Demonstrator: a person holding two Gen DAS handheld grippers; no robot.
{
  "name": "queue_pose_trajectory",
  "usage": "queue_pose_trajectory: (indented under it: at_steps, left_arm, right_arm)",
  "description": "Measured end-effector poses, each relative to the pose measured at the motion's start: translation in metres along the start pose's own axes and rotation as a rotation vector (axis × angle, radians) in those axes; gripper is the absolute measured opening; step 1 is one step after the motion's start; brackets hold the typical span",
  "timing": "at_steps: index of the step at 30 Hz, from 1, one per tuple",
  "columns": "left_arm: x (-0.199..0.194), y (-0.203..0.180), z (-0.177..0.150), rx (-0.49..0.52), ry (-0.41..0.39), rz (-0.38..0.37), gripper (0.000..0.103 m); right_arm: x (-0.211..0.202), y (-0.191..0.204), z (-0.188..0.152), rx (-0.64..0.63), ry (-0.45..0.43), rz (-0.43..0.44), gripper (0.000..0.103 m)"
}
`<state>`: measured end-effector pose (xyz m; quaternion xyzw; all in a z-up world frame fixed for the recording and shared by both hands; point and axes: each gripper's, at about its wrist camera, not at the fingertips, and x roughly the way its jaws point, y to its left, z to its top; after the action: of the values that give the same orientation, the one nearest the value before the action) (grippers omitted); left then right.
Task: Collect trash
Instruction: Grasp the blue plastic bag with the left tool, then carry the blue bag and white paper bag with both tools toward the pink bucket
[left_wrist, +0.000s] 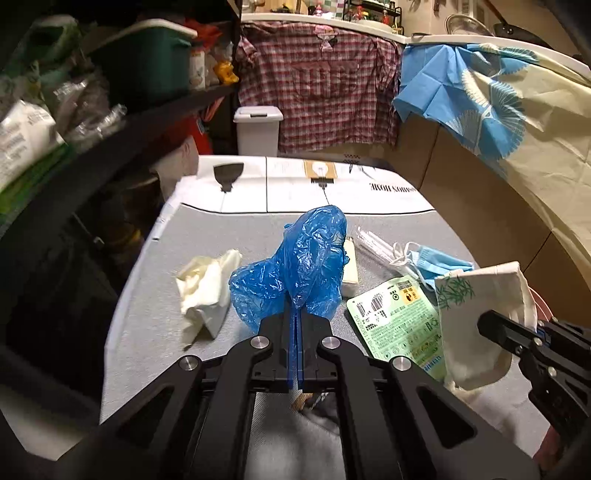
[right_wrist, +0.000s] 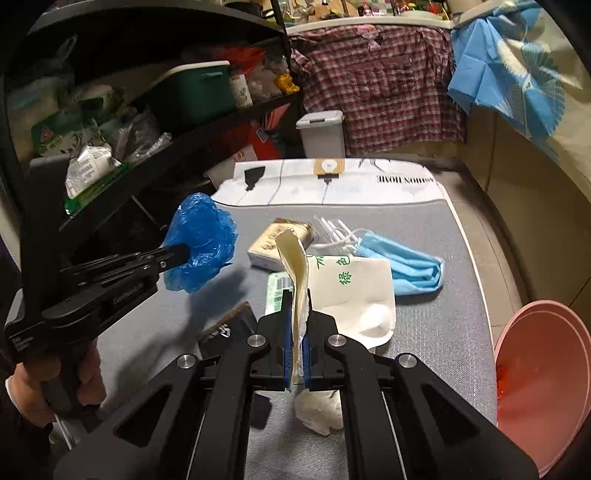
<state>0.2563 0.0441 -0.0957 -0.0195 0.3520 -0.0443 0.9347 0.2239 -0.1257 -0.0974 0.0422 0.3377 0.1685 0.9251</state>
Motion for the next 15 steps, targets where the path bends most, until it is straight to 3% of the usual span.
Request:
queue_pose_trajectory:
  at_steps: [8, 15]
  left_arm:
    - [-0.054, 0.005, -0.003, 0.006, -0.015, 0.053, 0.000]
    - [-0.102, 0.003, -0.012, 0.006, -0.036, 0.039, 0.000]
  right_arm:
    - [-0.030, 0.019, 0.012, -0.020, -0.019, 0.006, 0.004]
    - [-0.072, 0.037, 0.018, -0.032, -0.045, 0.022, 0.004]
